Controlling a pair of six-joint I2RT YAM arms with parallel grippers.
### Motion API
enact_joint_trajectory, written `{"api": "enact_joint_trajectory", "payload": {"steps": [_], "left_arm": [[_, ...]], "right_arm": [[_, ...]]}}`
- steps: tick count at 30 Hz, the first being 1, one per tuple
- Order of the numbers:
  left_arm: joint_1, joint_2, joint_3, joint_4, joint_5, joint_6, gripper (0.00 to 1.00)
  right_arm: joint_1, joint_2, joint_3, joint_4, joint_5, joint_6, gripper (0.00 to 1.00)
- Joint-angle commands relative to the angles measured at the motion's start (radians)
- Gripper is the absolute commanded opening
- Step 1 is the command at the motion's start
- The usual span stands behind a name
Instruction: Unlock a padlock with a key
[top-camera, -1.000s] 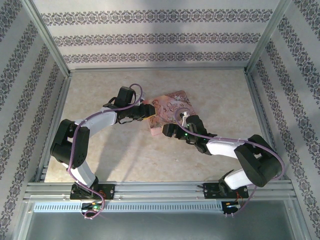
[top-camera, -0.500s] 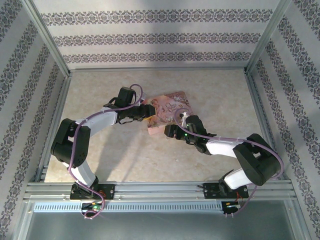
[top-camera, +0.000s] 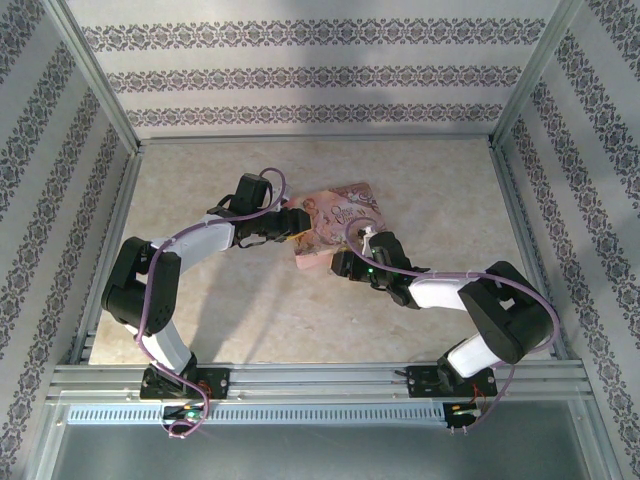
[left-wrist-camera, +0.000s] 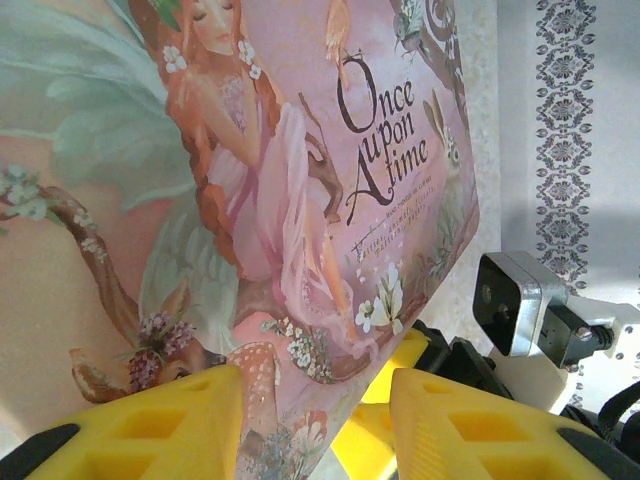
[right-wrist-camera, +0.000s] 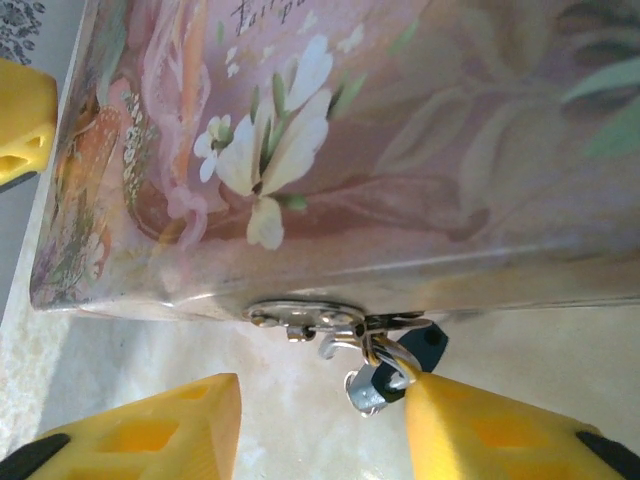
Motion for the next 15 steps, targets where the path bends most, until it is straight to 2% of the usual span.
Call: {"api": "enact_joint_trajectory", "payload": {"steps": [1,15], "left_arm": [[-0.013,0.016,0.013,0.027,0.005,-0.007,0.43],[-0.013,0.021,0.011,0.026,0.000,-0.006,0.43]], "right_arm": [[-0.005,0.012,0.018,0.034,0.009,-0.015,0.45],[-0.038,0.030,0.006,0.114,-0.004,-0.075,0.47]]}}
